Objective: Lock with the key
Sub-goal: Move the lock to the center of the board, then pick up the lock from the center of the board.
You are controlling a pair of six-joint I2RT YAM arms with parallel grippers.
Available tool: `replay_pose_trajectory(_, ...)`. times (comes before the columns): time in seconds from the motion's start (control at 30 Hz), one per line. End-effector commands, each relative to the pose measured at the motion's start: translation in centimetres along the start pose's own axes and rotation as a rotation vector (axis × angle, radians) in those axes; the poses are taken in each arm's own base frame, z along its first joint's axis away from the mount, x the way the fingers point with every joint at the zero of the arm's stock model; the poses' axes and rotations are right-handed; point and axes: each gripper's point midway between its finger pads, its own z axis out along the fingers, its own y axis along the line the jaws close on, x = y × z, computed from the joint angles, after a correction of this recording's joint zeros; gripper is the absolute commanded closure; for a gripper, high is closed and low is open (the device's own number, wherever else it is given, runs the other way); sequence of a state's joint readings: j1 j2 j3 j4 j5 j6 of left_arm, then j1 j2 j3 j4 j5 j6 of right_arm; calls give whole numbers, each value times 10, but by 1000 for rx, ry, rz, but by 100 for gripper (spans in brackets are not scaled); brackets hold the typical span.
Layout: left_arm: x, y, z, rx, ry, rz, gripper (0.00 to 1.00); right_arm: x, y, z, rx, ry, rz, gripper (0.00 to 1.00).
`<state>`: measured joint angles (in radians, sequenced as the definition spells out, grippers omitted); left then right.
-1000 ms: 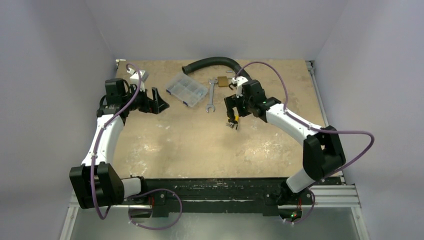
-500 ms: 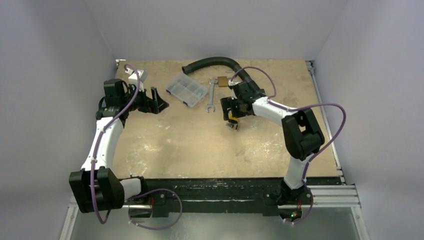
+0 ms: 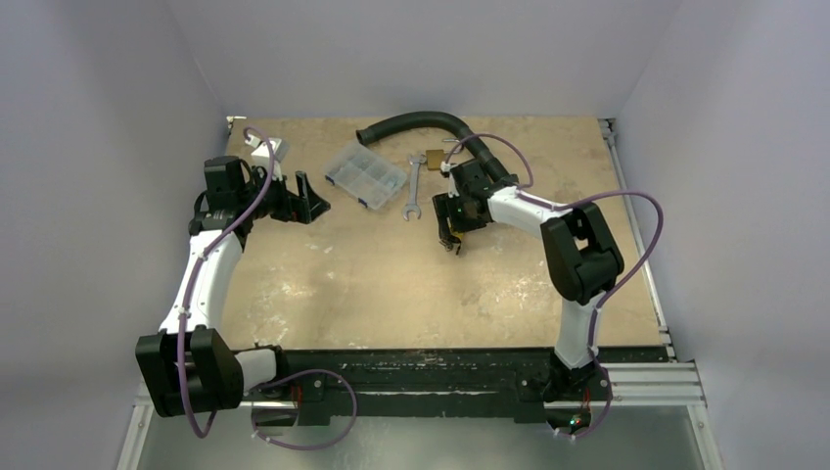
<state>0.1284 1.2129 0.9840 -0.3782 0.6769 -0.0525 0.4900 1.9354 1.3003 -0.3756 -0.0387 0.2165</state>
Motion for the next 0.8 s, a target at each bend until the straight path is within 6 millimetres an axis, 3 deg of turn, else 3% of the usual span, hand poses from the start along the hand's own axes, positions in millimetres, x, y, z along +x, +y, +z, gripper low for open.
replay_pose_trajectory(0.0, -13, -7, -2, 23, -47, 41, 0, -5, 21, -13, -133, -14, -148, 34)
replay_pose_trajectory(0.17, -13, -10, -3, 41, -48, 48, 0, -5, 29, -31, -226, -52, -413, 30)
replay_pose_trajectory(0.37, -12, -13, -3, 53, -47, 54, 0, -4, 22, -44, -204, -74, -526, 46)
replay_pose_trajectory(0.43, -12, -13, -3, 53, -47, 52, 0, -6, 21, -46, -185, -73, -489, 35)
replay_pose_trajectory(0.5, -14, -12, -3, 48, -51, 52, 0, -7, 22, -46, -177, -61, -436, 13)
replay_pose_trajectory(0.53, -14, -12, -4, 49, -53, 55, 0, -8, 22, -45, -172, -68, -408, 10)
replay_pose_trajectory(0.77, -16, -15, -4, 62, -56, 64, 0, -3, 28, -32, -218, -82, -426, 14)
